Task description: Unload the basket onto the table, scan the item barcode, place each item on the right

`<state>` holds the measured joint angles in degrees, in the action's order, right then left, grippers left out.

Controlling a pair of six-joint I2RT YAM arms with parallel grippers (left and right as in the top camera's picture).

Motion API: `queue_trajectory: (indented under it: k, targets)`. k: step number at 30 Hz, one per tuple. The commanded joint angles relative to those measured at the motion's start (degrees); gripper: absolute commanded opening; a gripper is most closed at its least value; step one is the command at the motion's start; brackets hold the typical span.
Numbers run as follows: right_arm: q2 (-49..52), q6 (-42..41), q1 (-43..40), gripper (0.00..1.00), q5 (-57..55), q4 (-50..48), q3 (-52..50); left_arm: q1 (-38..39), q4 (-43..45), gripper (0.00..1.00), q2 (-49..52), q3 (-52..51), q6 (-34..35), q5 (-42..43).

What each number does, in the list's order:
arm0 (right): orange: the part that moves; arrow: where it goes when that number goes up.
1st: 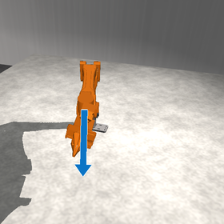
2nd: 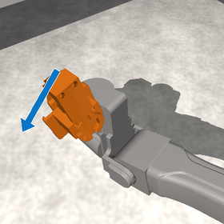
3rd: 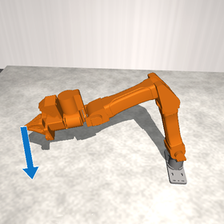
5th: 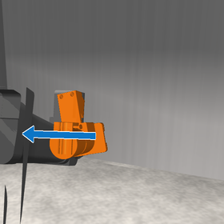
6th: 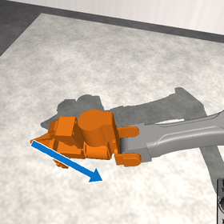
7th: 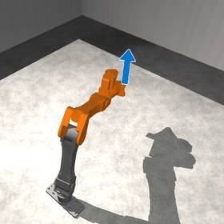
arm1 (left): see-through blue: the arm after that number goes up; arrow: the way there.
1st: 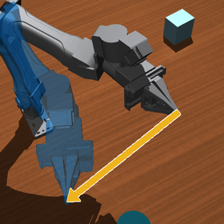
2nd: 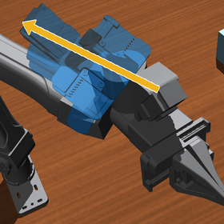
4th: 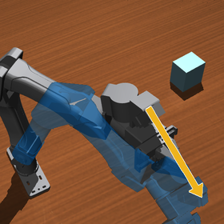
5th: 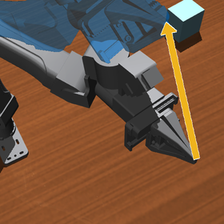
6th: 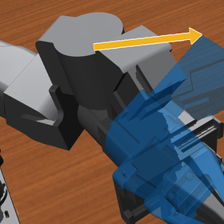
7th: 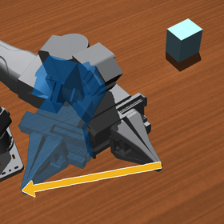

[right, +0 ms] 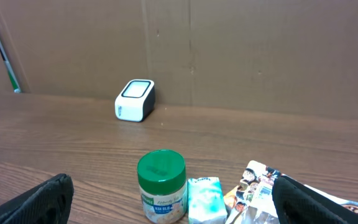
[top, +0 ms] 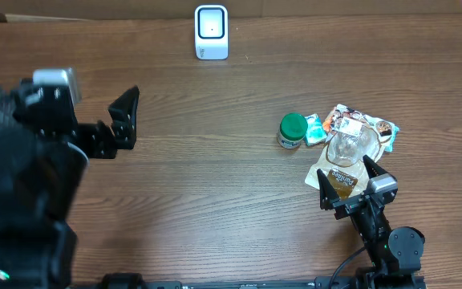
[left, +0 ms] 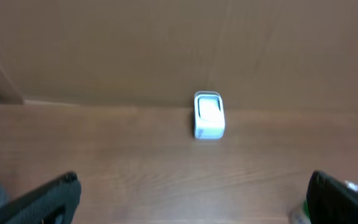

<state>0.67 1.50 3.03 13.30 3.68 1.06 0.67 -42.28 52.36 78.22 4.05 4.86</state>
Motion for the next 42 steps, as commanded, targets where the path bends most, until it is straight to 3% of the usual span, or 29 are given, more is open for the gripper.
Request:
queue_trajectory:
  k: [1,6,10,15,25,27,42]
  targets:
    - [-0.50,-0.13,-0.11,1.00,0.11,-0.24,-0.59,-0.04,19.87,1.00,-14.16,-24.70,-11.63,-0.50]
    - [-0.50,-0.13,-0.11,1.00,0.11,-0.24,-0.59,-1.40,38.42,1.00,-29.90,-48.50,-21.11,-0.81]
    - [-0.50,-0.13,-0.11,1.00,0.11,-0.24,-0.59,-2.08,41.55,1.00,-38.62,-59.95,-26.51,-0.72]
    - [-0.50,-0.13,-0.11,1.00,0.11,-0.24,-0.59,-4.61,42.60,1.00,-47.28,-68.39,-26.58,-0.57]
    - [-0.50,-0.13,-0.11,1.00,0.11,-0.24,-0.59,-8.81,42.05,1.00,-52.19,-77.94,-24.15,2.36]
    - [-0.50,-0.13,-0.11,1.00,0.11,-0.24,-0.59,-9.07,38.40,0.99,-52.19,-77.92,-23.91,4.42]
    - [-0.50,-0.15,-0.11,1.00,0.11,-0.24,-0.59,-9.05,38.69,0.99,-52.11,-77.92,-21.64,4.09]
